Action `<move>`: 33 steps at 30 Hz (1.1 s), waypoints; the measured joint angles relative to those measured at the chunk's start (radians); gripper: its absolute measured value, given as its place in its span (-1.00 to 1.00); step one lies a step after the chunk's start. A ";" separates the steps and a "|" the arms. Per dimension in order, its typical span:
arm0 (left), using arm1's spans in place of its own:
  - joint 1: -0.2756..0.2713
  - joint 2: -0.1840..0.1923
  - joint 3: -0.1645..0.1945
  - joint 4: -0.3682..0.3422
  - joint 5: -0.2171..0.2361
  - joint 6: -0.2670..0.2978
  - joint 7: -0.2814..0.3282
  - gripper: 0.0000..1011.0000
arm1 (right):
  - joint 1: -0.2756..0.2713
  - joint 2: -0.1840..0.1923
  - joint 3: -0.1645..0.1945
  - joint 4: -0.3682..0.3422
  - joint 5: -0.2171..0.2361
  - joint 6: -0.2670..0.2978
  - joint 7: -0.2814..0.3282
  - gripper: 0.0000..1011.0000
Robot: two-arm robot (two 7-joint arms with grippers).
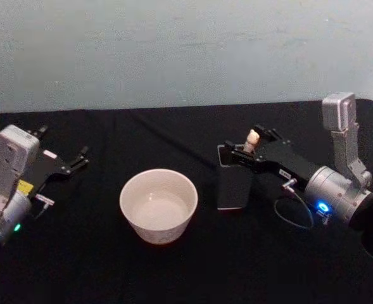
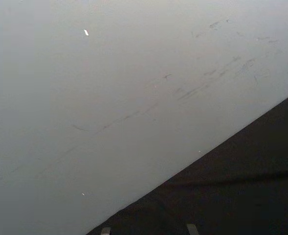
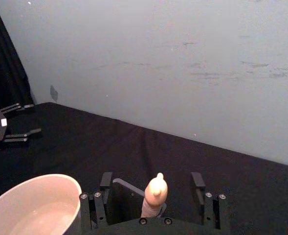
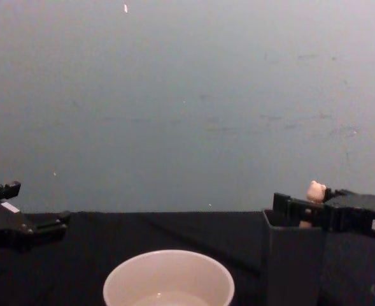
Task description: Pick up the stirring spoon with one hand, stir inside the cup, then place it back in its original position.
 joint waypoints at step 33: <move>0.000 0.000 0.000 0.000 0.000 0.000 0.000 0.98 | -0.003 0.003 0.001 -0.003 0.004 -0.004 -0.004 -0.24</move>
